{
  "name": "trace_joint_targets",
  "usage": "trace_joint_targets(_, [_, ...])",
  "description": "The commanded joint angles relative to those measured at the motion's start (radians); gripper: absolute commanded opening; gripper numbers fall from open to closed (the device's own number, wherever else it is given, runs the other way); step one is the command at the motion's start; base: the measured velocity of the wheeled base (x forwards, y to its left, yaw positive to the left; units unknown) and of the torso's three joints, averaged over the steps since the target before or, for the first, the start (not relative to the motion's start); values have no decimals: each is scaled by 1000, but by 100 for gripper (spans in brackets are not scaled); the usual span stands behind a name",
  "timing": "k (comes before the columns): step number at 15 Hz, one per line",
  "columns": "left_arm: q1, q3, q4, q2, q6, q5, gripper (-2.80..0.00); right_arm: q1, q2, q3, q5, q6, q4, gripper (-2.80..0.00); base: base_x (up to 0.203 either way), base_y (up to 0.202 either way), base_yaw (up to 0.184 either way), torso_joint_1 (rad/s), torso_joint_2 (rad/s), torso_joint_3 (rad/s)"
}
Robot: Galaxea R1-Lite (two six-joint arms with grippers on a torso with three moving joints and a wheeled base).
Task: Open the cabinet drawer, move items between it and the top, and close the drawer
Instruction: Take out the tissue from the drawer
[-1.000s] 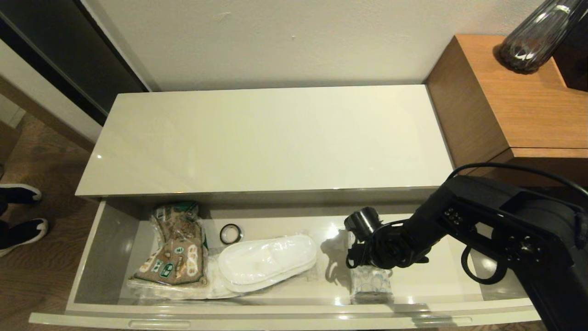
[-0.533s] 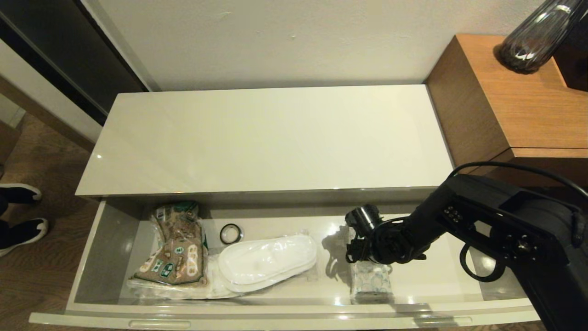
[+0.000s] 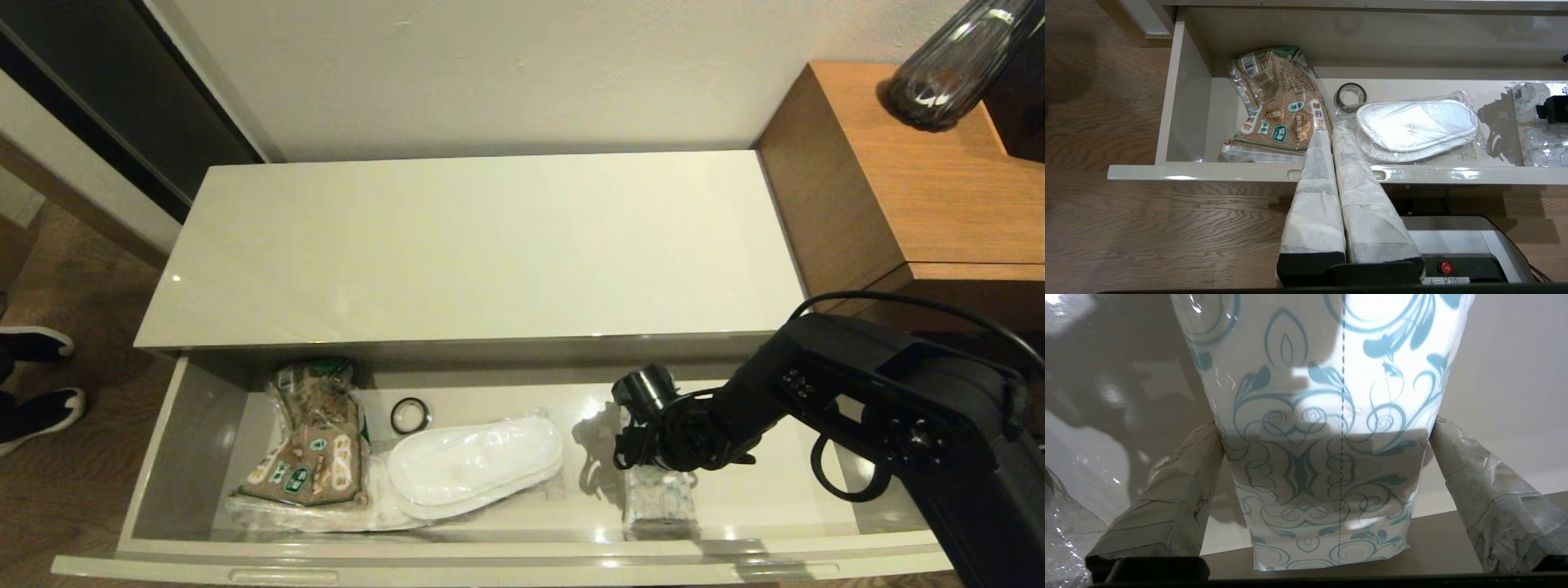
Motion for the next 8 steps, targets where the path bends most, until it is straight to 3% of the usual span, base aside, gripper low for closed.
trace_joint_targets(1, [0, 0, 0, 1, -3, 0, -280, 1, -2, 14, -3, 14, 0, 0, 0, 0, 0, 0, 0, 0])
trace_joint_targets(8, [0, 0, 0, 1, -1, 0, -280, 1, 5, -1, -1, 9, -2, 0, 0, 0, 0, 0, 0, 0])
